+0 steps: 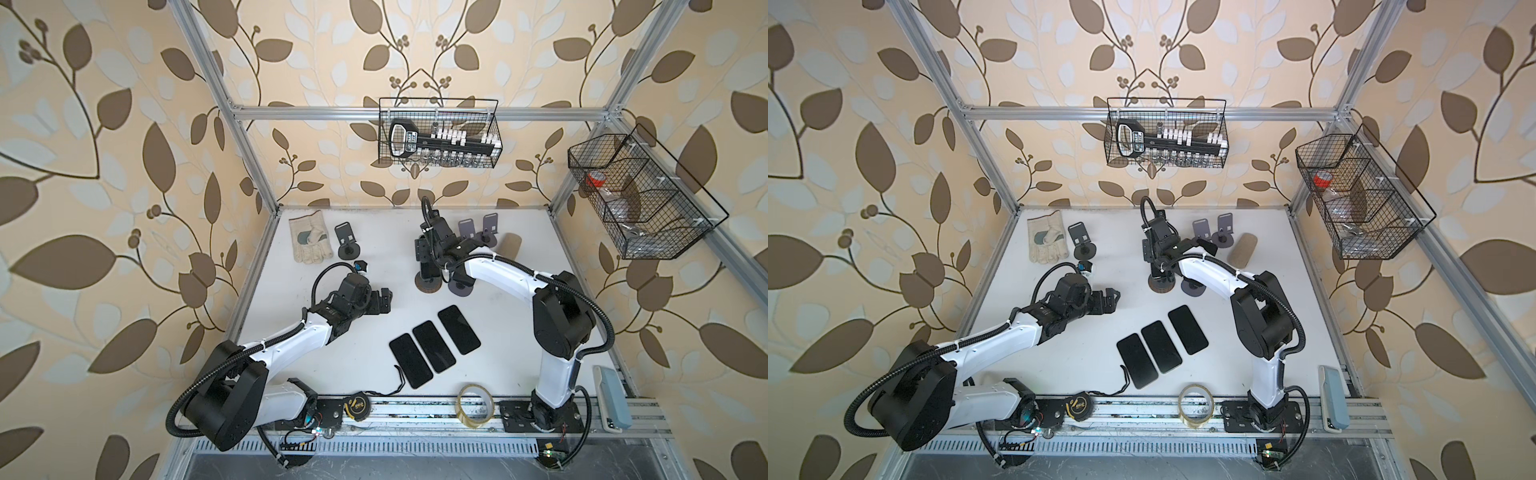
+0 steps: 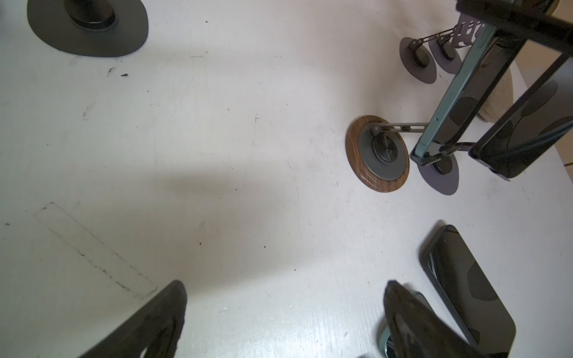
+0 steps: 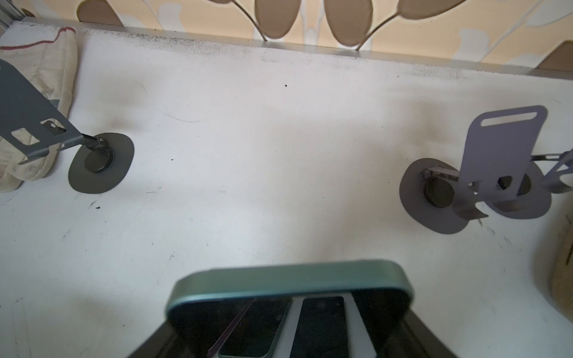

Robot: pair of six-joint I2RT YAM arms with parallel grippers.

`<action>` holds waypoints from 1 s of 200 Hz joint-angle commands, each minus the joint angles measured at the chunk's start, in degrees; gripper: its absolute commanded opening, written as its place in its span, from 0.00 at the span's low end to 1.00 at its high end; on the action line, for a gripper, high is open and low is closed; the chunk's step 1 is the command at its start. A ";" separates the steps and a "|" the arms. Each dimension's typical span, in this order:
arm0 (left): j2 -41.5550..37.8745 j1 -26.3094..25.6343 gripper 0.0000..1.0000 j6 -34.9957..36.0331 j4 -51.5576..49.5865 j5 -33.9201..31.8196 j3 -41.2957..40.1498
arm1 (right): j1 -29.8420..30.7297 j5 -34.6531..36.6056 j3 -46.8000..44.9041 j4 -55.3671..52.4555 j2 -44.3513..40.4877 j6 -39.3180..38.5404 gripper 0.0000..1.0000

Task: Remove the phone from the phone stand

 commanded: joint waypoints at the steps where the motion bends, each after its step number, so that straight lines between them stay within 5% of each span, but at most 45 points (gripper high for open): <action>1: -1.49 -0.46 0.99 1.11 0.11 -2.06 2.14 | 0.22 -0.85 2.66 -1.33 -2.72 -0.54 0.66; 142: -1.28 -0.47 0.99 0.38 -0.41 -5.70 1.77 | 2.77 -0.01 3.50 -3.99 -8.77 -2.29 0.64; 200: -3.65 -0.47 0.99 -8.79 -11.09 -24.92 2.53 | 7.69 -4.37 4.73 -4.96 -7.45 -2.55 0.64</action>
